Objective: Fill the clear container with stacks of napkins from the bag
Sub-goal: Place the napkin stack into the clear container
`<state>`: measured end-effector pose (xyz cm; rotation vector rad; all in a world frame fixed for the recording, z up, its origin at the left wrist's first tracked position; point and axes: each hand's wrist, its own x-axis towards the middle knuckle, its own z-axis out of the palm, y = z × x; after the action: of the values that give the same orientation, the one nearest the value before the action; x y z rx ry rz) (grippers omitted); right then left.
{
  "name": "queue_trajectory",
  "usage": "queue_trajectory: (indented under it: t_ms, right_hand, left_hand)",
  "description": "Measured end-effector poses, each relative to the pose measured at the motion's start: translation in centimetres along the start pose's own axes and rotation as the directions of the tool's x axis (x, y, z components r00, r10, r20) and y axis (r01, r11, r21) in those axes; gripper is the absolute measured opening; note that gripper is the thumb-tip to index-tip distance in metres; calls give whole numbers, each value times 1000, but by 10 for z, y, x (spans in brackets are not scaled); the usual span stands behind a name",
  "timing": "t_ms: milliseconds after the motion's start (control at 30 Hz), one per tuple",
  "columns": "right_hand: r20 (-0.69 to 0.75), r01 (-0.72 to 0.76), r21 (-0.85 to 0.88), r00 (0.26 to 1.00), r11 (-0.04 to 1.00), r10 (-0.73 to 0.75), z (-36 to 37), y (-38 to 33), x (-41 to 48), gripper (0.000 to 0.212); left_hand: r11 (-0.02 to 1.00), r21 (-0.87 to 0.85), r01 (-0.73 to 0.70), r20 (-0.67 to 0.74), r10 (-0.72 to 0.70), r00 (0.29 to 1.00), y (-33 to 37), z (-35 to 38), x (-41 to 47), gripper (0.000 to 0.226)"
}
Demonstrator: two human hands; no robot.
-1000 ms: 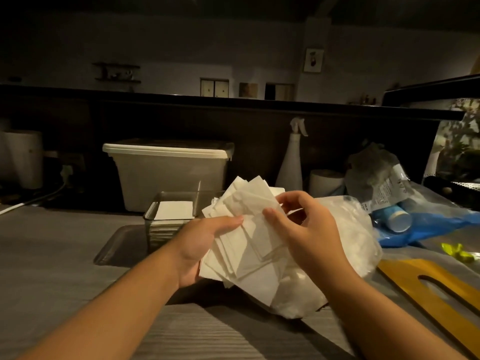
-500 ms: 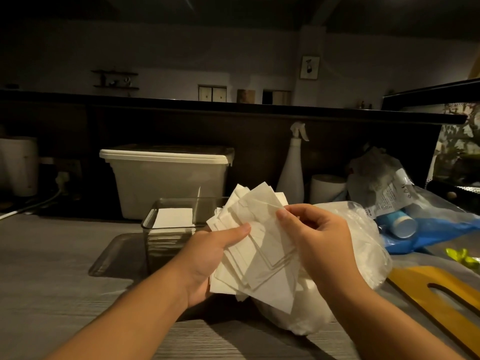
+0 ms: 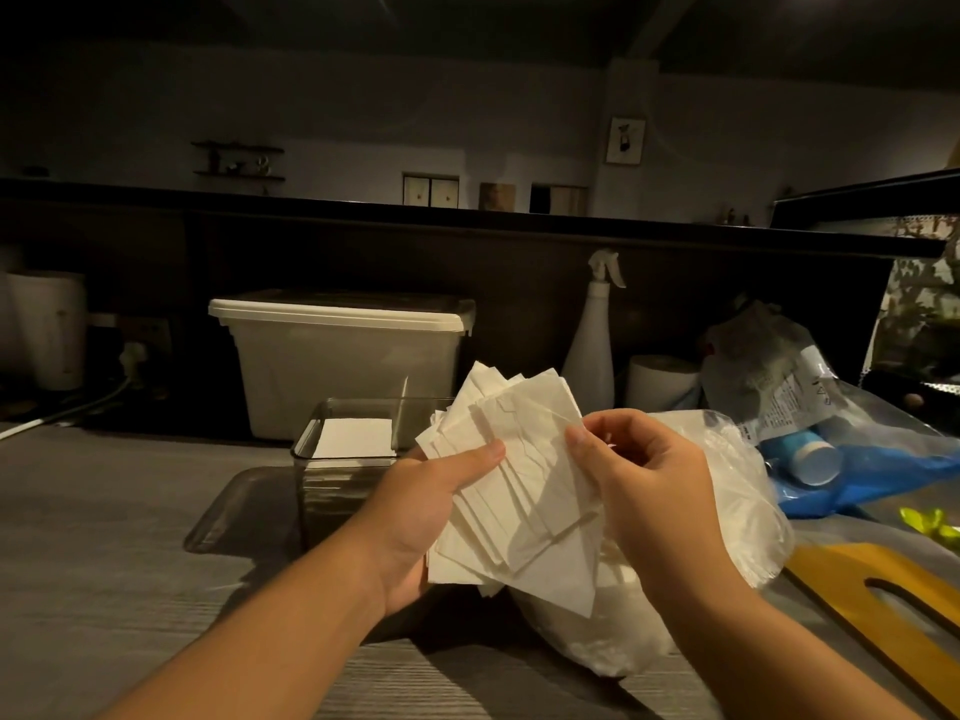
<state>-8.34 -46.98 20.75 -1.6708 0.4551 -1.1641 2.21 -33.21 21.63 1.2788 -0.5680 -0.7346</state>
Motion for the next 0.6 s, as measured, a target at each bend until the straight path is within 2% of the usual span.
queue_trajectory:
  t_ms: [233,600]
  right_hand:
    - [24,-115,91,993,989,114,-1,-5,0,8]
    - [12,-138,88,990,986,138,4,-2,-2,5]
  left_hand:
    - [1000,-14,-7,7,8,1000,2,3,-2,26]
    - [1000,-22,-21,21,21,1000,3,5,-4,24]
